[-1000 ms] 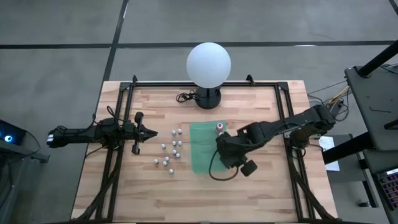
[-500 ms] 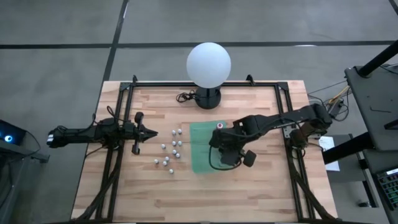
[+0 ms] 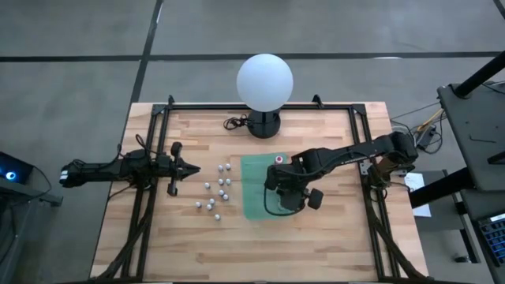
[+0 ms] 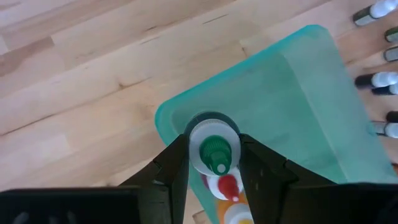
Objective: Pick & Place food coloring
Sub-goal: Put the large green food coloring bottle into the green bin
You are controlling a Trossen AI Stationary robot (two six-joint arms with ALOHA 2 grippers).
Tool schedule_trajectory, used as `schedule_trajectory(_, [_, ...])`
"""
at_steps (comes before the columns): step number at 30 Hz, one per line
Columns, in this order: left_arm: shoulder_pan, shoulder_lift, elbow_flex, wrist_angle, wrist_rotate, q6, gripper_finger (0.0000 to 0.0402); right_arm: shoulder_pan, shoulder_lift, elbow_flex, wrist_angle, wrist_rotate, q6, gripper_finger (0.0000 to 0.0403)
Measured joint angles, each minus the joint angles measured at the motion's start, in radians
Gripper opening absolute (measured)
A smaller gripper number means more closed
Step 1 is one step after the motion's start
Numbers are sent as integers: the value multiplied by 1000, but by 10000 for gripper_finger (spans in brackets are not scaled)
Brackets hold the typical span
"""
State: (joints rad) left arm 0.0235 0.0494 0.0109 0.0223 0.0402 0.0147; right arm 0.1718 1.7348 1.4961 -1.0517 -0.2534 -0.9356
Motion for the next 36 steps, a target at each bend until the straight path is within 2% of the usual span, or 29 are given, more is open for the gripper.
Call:
schedule_trajectory(6, [0, 0, 0, 0, 0, 0, 0, 0, 0, -51, 18, 0, 0, 112])
schedule_trajectory(36, [0, 0, 0, 0, 0, 0, 0, 0, 16, -120, 128, -1, 0, 112])
